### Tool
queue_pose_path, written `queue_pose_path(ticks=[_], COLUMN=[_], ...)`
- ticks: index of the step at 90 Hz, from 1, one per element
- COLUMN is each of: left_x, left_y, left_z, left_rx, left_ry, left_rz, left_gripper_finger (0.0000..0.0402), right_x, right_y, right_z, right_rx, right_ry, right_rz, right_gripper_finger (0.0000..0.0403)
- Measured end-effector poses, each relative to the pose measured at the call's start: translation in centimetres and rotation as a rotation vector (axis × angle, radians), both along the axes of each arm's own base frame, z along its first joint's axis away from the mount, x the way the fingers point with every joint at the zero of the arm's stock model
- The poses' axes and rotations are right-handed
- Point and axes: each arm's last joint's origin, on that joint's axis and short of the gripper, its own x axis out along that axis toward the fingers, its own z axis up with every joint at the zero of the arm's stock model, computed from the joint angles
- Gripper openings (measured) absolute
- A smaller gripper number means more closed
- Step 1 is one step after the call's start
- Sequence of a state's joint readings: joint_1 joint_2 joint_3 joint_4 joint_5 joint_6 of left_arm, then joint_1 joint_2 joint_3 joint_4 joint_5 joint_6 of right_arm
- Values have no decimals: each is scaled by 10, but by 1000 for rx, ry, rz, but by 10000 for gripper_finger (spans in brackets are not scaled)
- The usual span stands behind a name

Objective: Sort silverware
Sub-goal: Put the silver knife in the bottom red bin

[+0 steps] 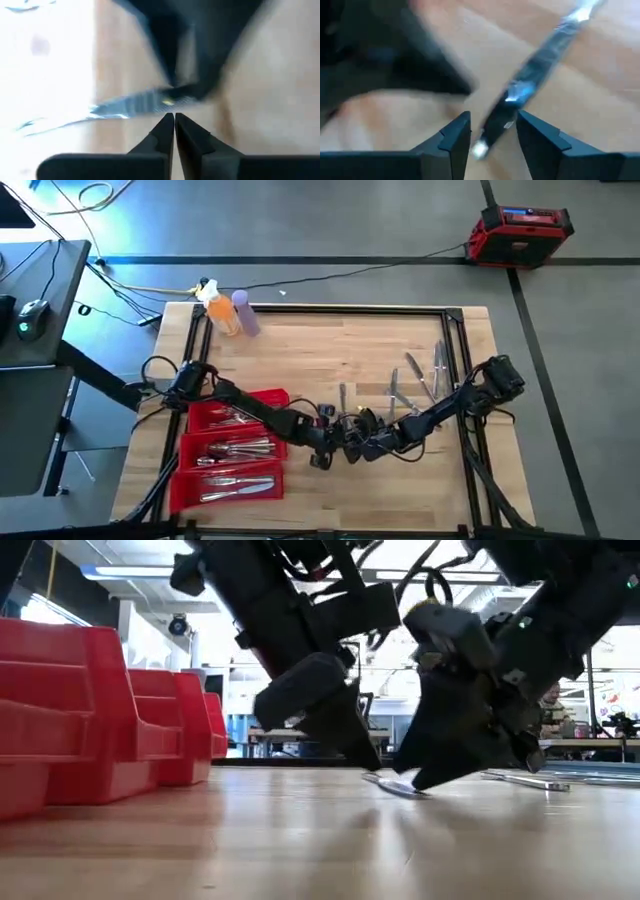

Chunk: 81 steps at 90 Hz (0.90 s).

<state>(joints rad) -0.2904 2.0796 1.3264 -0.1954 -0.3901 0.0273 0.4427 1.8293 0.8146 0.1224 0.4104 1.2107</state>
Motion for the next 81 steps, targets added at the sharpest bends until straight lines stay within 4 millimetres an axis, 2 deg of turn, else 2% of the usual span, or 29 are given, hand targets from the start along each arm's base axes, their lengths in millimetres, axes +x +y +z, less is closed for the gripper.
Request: queue_pose_path(ticks=[5, 21, 39, 51, 69, 81], left_x=[2, 11, 14, 16, 7, 1], left_y=[4, 20, 22, 16, 0, -2], left_z=[-1, -25, -41, -37, -9, 0], left_rx=[2, -12, -53, -70, -18, 7], left_ry=[-4, 23, 35, -4, 57, 86], left_rz=[10, 38, 47, 28, -1, 2], left_gripper_finger=[0, 0, 0, 0, 0, 0], right_x=[2, 4, 6, 6, 4, 3], right_y=[-2, -8, -8, -8, -4, -3], right_z=[0, -8, -13, -12, -12, -6], right_rx=[7, 13, 15, 15, 3, 15], right_ry=[-2, 17, 21, 17, 21, 19], right_rz=[4, -18, -20, -14, 12, 41], right_gripper_finger=[144, 144, 143, 143, 143, 143])
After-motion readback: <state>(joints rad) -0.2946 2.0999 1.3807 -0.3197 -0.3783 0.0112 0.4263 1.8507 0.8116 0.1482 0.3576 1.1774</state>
